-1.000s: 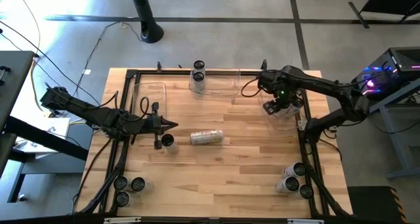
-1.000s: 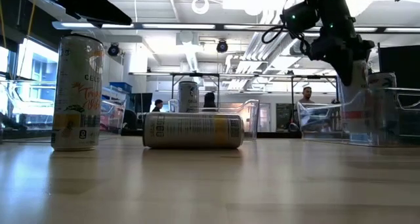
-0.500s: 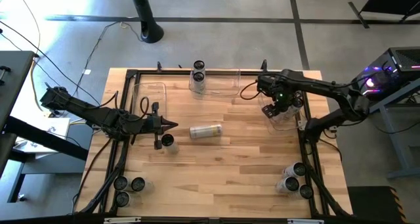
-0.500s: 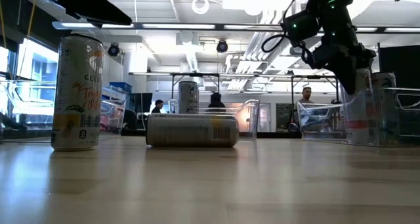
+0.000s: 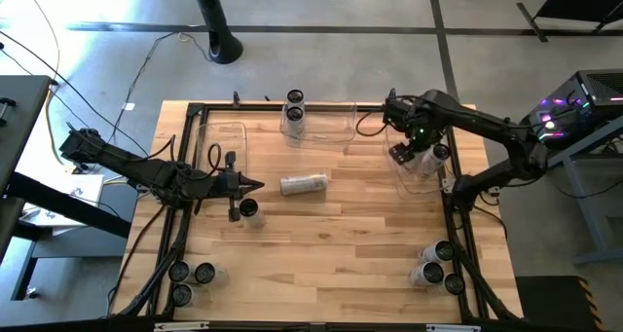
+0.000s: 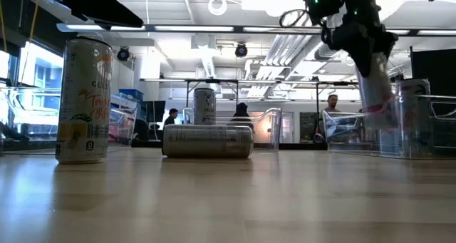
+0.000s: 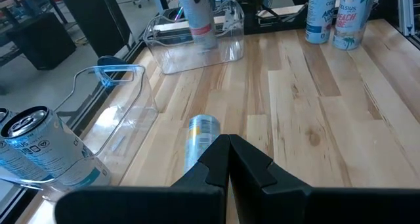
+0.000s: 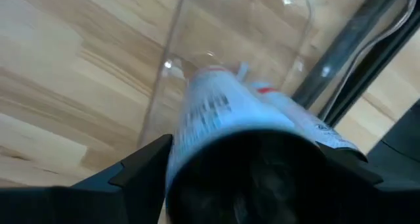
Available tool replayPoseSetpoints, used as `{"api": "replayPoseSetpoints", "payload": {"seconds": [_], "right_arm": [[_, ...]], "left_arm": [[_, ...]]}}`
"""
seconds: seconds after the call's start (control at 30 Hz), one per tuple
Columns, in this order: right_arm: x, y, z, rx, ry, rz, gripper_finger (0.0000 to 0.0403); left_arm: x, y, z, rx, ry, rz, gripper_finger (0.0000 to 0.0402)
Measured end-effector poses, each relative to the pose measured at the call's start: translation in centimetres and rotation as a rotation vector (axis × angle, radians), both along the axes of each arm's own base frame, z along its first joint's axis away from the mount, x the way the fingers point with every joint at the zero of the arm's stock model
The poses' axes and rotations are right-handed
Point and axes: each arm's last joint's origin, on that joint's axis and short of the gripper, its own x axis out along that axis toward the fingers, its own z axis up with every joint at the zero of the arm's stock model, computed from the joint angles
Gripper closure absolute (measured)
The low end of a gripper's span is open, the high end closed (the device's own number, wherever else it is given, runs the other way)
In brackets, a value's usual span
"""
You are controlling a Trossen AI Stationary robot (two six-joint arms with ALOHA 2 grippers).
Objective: Sort soda cans
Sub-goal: Put the white/pink soda can into the right transparent bin, then put the white/yellow soda can into the left transparent bin
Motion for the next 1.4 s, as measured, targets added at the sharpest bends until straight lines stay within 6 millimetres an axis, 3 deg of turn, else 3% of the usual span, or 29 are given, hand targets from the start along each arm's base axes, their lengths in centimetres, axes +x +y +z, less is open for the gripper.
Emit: {"api": "replayPoseSetpoints", "payload": {"seconds": [0.1, 0.37, 0.53, 0.73, 0.93, 1.07, 1.17, 1.27, 1.4], "right_arm": [[0.2, 0.2, 0.5, -0.006, -0.019, 0.016, 0.0108], [-0.1, 0.9, -1.8, 0.031, 0.071, 0.025, 0.0107], [-0.1, 1.2, -2.0, 0.031, 0.082, 0.045, 0.0107], [0.1, 1.2, -0.6, 0.015, 0.020, 0.062, 0.0107], [0.5, 2.0, 2.8, -0.075, -0.106, 0.095, 0.0107], [3.0, 3.9, 3.8, -0.201, -0.258, 0.292, 0.0107], [6.0, 6.0, 3.1, -0.287, -0.455, 0.513, 0.0107], [9.3, 8.2, 1.3, -0.376, -0.651, 0.722, 0.0107], [13.3, 10.2, -2.8, -0.502, -0.837, 0.901, 0.0107]], "left_arm": [[0.0, 0.0, 0.0, -0.007, -0.001, 0.003, 0.0401], [0.0, 0.0, 0.0, -0.014, -0.002, 0.005, 0.0401], [0.0, 0.0, 0.0, -0.013, -0.002, 0.005, 0.0401], [0.0, 0.0, 0.0, -0.007, -0.001, 0.003, 0.0401], [0.0, 0.0, 0.0, -0.007, -0.001, 0.003, 0.0401], [0.0, 0.0, 0.0, -0.014, -0.003, 0.005, 0.0401], [0.0, 0.0, 0.0, -0.015, -0.003, 0.006, 0.0401], [0.0, 0.0, 0.0, -0.015, -0.003, 0.006, 0.0401], [0.0, 0.0, 0.0, -0.032, -0.007, 0.012, 0.0401]]}}
